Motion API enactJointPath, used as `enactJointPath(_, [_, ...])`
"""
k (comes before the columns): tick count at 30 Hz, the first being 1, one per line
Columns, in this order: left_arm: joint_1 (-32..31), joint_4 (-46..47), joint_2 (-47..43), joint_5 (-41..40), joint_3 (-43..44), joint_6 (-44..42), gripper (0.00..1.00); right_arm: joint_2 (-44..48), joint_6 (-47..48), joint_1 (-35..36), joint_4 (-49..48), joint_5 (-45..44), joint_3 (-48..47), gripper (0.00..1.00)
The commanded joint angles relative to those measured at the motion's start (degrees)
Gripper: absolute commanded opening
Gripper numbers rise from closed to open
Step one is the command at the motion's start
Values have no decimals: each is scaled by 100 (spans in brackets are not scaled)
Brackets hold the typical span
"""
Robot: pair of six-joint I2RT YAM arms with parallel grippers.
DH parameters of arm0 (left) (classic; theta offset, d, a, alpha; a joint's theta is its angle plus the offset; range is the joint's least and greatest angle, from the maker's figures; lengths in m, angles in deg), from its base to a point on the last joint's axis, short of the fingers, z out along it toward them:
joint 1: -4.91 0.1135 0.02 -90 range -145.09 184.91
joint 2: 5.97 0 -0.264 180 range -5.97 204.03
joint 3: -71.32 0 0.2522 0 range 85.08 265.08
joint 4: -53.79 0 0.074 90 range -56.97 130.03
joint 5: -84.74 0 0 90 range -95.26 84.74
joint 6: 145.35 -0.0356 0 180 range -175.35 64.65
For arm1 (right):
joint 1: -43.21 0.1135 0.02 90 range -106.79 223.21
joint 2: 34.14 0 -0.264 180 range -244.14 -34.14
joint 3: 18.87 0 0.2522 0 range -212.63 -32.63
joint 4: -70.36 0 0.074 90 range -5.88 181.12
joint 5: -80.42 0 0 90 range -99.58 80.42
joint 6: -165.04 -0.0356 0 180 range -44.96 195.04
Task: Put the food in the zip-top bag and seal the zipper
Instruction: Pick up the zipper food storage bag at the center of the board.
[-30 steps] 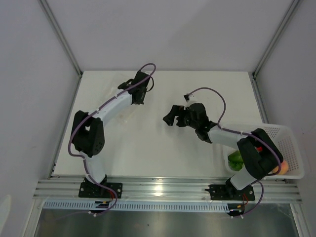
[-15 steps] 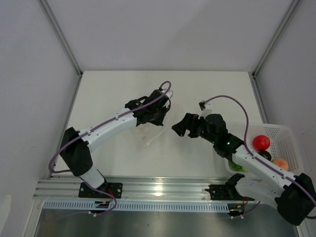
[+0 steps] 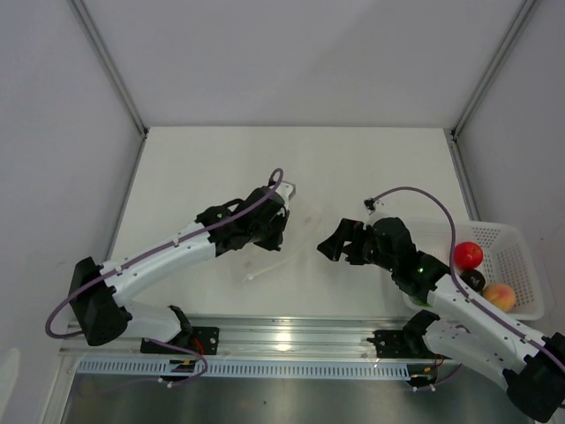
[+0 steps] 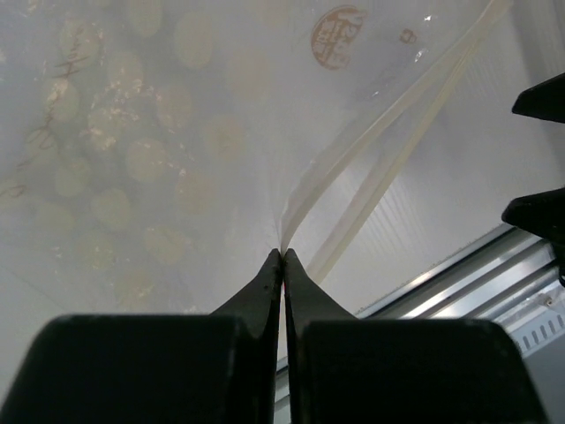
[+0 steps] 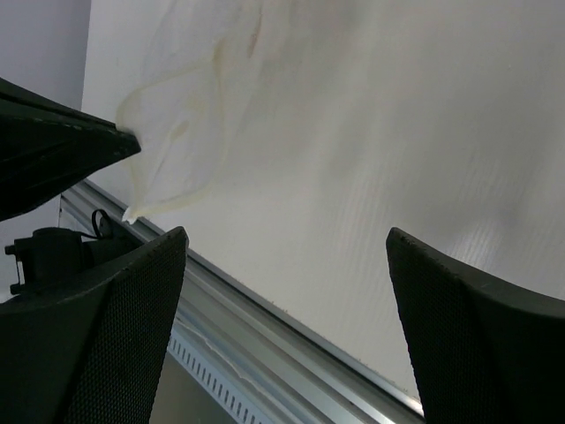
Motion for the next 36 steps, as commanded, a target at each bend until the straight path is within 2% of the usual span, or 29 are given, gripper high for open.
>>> enactJointPath(1, [-35, 238, -577, 278, -205, 246, 1, 188, -292, 223, 138, -178, 49, 95])
enactJointPath(12, [-245, 633, -683, 358, -487, 519, 1, 267, -547, 1173, 234, -1224, -48, 94])
enactJointPath(18, [-395, 659, -595, 243, -478, 554, 1, 329, -714, 1208, 68, -1426, -48, 90])
enactJointPath(25, [-465, 756, -709, 357, -460, 572, 1, -188, -793, 1208, -362, -1673, -144, 85])
enactJointPath(31, [-580, 976, -876, 472, -618, 598, 1, -646, -977, 1235, -785, -1725, -188, 74])
enactJointPath(36, [-650, 1195, -1087, 569, -803, 633, 1, -866, -917, 1419, -830, -1901, -329, 59])
